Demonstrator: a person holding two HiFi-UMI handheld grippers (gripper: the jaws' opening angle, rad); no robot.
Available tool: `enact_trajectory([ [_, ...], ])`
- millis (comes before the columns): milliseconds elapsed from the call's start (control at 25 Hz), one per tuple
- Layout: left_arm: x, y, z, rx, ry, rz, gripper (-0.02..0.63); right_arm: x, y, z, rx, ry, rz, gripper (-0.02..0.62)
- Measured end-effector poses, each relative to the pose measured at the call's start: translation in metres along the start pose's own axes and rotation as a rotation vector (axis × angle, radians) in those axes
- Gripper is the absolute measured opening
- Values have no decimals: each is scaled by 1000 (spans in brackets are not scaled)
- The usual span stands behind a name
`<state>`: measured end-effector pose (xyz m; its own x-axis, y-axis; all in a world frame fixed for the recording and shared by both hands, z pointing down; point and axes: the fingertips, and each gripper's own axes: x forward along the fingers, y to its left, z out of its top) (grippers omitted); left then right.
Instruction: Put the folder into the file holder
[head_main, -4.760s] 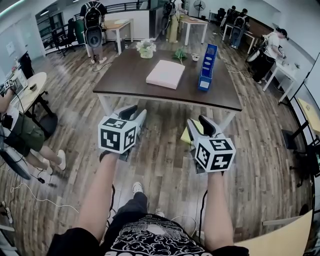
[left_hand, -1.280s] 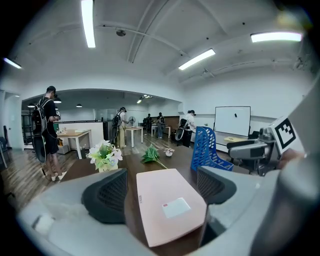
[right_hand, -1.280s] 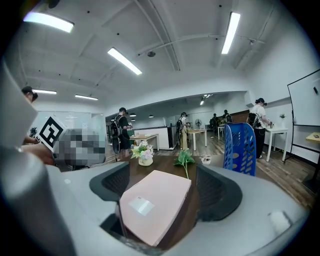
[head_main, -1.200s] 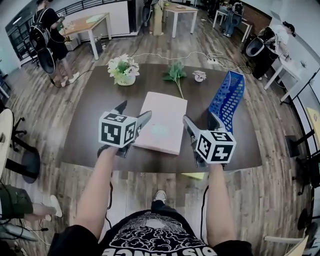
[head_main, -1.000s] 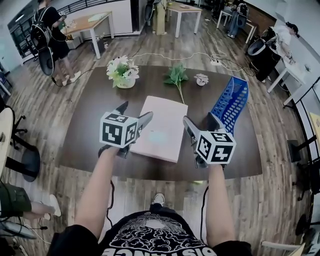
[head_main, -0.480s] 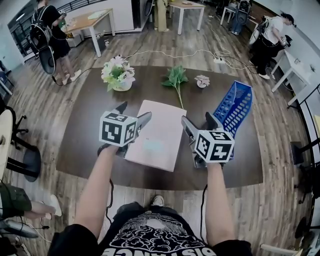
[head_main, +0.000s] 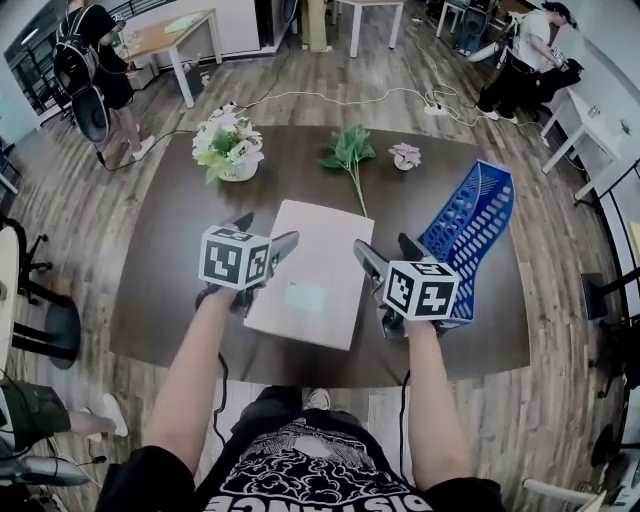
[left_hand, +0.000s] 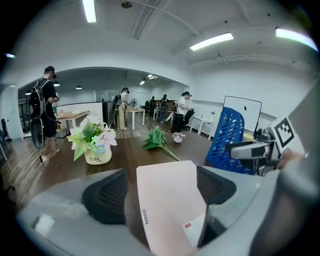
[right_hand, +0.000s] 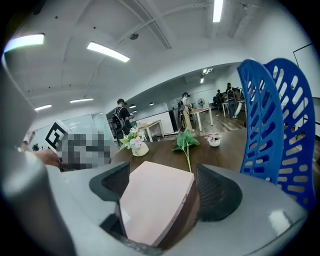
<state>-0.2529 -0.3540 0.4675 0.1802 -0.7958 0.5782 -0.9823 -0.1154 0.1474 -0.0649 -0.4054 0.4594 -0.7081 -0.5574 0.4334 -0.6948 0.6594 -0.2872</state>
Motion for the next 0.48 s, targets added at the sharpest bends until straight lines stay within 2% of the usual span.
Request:
enact_trajectory([
  [480,74,33,-44,-74,170,-107,433,59,-29,-64,129,196,-8,400],
])
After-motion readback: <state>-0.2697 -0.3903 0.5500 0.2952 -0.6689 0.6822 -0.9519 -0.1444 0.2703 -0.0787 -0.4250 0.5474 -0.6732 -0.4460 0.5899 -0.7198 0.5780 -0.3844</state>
